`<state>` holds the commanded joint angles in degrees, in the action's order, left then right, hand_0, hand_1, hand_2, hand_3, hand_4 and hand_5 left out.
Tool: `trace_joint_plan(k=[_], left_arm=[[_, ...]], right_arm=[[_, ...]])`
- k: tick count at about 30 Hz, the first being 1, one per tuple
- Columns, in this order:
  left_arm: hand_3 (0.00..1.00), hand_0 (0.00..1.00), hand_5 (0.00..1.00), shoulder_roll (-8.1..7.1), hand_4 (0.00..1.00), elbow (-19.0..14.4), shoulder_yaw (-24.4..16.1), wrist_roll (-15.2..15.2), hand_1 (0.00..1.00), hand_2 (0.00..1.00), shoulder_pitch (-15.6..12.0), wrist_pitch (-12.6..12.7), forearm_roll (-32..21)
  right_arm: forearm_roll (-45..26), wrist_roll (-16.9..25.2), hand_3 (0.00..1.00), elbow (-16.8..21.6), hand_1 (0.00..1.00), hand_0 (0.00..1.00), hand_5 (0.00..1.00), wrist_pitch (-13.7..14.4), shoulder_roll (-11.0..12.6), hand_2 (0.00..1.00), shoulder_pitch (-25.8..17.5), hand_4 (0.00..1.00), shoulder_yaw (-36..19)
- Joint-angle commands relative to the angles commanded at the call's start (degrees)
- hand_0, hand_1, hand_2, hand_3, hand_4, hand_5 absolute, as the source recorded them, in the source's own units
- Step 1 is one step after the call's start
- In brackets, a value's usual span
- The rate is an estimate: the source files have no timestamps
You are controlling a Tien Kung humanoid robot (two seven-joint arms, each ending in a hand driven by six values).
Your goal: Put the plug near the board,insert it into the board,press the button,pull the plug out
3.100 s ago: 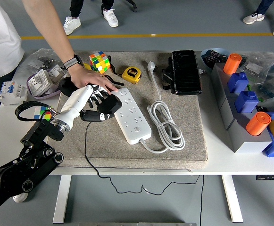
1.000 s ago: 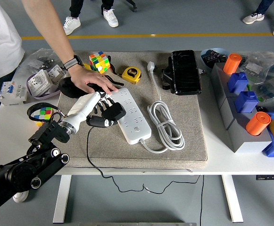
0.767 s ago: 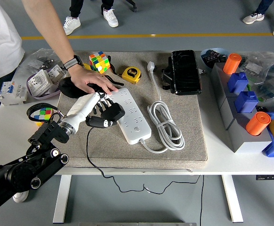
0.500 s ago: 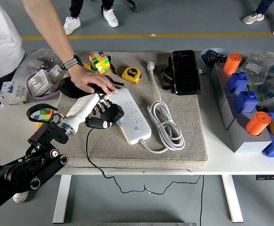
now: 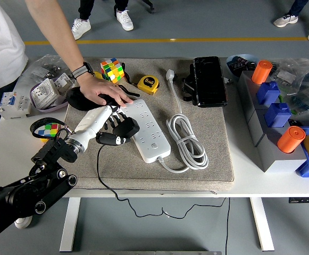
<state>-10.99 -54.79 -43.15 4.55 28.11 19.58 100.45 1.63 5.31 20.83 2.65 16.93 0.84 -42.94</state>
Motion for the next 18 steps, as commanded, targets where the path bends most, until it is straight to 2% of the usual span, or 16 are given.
trace_joint_plan(k=[4,5,10,11,16,17,18], left_arm=[[0.546,0.256,0.002,-0.03,0.808,-0.1,0.0,0.0,0.402,0.424,-0.1,-0.4,-0.2],[0.554,0.278,0.002,-0.05,0.846,-0.1,-0.2,0.0,0.445,0.485,-0.1,-0.5,-0.3],[0.554,0.278,0.002,-0.09,0.846,-0.2,-0.3,-0.5,0.445,0.485,0.0,-1.3,-0.3],[0.566,0.335,0.162,-0.08,0.998,-0.1,-0.4,-0.5,0.507,0.541,0.0,-1.3,-0.4],[0.566,0.335,0.162,-0.06,0.998,-0.2,-0.7,-0.4,0.507,0.541,-0.1,-1.6,-0.5],[0.606,0.366,0.260,-0.07,0.998,-0.2,-0.8,-0.4,0.576,0.584,-0.1,-1.6,-0.5],[0.606,0.366,0.260,-0.09,0.998,-0.2,-0.8,-0.3,0.576,0.584,-0.1,-1.6,-0.6]], right_arm=[[0.1,0.0,0.483,0.0,0.641,0.589,0.464,0.0,0.0,0.556,0.0,0.747,0.0],[0.1,0.0,0.483,0.1,0.641,0.589,0.464,0.0,0.0,0.556,0.0,0.747,0.0],[0.2,0.0,0.483,0.1,0.641,0.589,0.464,0.0,0.0,0.556,0.1,0.747,-0.2],[0.1,0.0,0.483,0.1,0.642,0.589,0.464,0.0,0.0,0.556,0.1,0.748,-0.1],[0.2,0.0,0.483,0.1,0.642,0.589,0.464,0.0,0.0,0.556,0.1,0.748,-0.2],[0.2,0.0,0.482,0.1,0.641,0.589,0.464,0.0,0.0,0.556,0.1,0.747,-0.2],[0.2,0.1,0.482,0.2,0.641,0.589,0.464,0.0,0.0,0.556,0.1,0.747,-0.2]])
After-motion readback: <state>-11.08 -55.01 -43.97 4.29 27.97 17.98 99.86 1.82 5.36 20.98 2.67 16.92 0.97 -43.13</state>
